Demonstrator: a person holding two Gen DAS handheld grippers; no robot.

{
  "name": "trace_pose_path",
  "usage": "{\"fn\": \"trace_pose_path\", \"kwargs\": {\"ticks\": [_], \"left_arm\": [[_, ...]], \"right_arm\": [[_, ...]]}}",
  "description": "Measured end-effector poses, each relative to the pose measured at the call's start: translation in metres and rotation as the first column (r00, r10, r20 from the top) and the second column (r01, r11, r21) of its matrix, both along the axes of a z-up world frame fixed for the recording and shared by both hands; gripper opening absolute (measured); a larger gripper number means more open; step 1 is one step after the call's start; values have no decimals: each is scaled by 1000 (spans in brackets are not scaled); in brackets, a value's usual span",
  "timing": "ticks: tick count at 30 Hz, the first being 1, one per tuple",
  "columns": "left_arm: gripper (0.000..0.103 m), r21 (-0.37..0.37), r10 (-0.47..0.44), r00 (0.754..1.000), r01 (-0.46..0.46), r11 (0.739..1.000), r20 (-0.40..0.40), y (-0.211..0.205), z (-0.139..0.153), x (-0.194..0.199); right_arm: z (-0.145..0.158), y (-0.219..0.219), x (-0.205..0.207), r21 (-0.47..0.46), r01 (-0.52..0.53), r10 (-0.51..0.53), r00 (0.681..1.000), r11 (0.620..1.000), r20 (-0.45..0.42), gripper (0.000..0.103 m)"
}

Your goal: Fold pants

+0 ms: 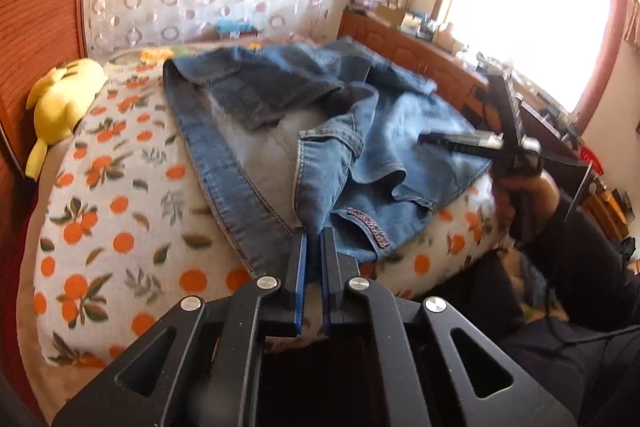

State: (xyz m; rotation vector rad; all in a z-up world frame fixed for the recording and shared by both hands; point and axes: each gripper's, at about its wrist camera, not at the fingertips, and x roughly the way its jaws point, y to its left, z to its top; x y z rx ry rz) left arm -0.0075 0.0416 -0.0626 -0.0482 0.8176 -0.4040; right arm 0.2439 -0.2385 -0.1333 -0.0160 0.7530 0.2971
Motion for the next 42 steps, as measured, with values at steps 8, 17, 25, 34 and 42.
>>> {"fn": "trace_pose_path", "kwargs": {"ticks": [8,17,25,34,42], "left_arm": [[32,-14,72,997,-72,997,-13,20,-5,9],[48,-9,120,992,-120,993,38,38,1,30],[48,-20,123,991,-122,992,57,40,5,45],[48,-33,40,996,-38,999,81,14,15,79],[48,-2,-107,993,108,994,58,-31,13,125]], "right_arm": [[7,4,-2,-10,-11,11,1000,1000,5,31],[58,81,8,-10,-205,205,976,979,66,31],[58,129,23,-139,-274,279,960,952,22,31],[52,85,3,-36,-224,224,974,974,12,3],[32,72,-3,17,-161,161,987,987,-10,3]]}}
